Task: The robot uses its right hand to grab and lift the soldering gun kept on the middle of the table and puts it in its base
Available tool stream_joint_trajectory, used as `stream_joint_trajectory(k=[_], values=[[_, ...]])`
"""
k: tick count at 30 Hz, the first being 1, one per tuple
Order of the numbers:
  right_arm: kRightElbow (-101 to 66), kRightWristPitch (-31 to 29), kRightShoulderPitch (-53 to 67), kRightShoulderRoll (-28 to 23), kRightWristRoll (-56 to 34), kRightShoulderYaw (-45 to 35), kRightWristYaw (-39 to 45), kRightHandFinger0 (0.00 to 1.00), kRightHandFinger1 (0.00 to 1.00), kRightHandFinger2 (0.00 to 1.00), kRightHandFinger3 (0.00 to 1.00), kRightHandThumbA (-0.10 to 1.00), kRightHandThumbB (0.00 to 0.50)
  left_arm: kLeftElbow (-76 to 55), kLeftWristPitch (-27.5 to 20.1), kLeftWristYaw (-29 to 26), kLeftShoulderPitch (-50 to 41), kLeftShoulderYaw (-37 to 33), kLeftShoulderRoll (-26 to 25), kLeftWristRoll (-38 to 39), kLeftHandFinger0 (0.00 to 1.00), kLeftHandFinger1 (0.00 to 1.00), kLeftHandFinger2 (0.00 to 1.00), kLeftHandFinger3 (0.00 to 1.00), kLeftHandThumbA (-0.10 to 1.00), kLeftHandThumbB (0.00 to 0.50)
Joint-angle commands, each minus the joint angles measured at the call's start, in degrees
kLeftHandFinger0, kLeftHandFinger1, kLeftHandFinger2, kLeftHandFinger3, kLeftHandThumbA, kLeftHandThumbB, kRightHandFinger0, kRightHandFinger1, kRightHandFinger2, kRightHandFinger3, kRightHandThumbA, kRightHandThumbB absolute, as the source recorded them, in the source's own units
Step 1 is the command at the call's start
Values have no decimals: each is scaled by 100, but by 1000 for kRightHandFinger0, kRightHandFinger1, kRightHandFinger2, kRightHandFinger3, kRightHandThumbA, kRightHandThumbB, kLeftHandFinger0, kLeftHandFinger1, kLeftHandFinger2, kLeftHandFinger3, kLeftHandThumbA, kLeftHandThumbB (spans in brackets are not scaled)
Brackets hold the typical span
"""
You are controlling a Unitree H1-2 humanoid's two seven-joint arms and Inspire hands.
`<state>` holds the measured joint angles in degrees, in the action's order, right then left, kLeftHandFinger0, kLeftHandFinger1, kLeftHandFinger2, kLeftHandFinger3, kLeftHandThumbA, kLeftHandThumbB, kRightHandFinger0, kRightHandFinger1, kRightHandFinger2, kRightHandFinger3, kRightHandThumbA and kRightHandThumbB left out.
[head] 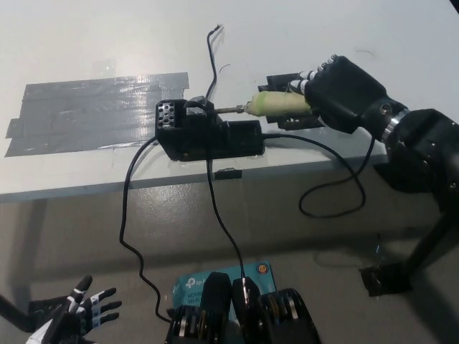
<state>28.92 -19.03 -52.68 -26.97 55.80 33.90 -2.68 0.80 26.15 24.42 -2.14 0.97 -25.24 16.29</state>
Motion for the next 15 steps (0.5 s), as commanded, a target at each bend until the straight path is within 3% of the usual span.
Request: stream_joint_trajectory(k=[1,2,4,9,10,12,15], values=[[-12,-420,-346,-130,180,-20,-420,0,49,539,268,-92,136,-26,13,69,57,10,-110,-9,1000,1000,1000,1000,1000,283],[3,-397,-351,-122,201,-30,-405,0,24,497,255,-94,132,-37,36,74,55,14,-109,8,1000,1000,1000,1000,1000,285],[53,-410,-358,-67,167,-104,-491,0,12,496,171,-100,81,-90,40,42,36,15,-97,-10,1000,1000,1000,1000,1000,287],[-100,-268,-291,-38,110,-210,-265,0,6,505,79,-100,33,-137,20,30,-31,-24,-54,-34,1000,1000,1000,1000,1000,265],[-120,-227,-272,-19,70,-243,-210,0,36,552,79,-100,28,-134,27,33,-33,-27,-51,-27,1000,1000,1000,1000,1000,263],[-133,-81,-285,52,80,-240,14,0,39,532,152,-100,7,-124,6,54,-37,-49,-52,-29,1000,1000,1000,1000,1000,252],[-244,82,-244,99,98,-268,224,0,42,518,153,-100,0,-110,7,47,-46,-58,-22,-17,1000,1000,1000,1000,1000,263]])
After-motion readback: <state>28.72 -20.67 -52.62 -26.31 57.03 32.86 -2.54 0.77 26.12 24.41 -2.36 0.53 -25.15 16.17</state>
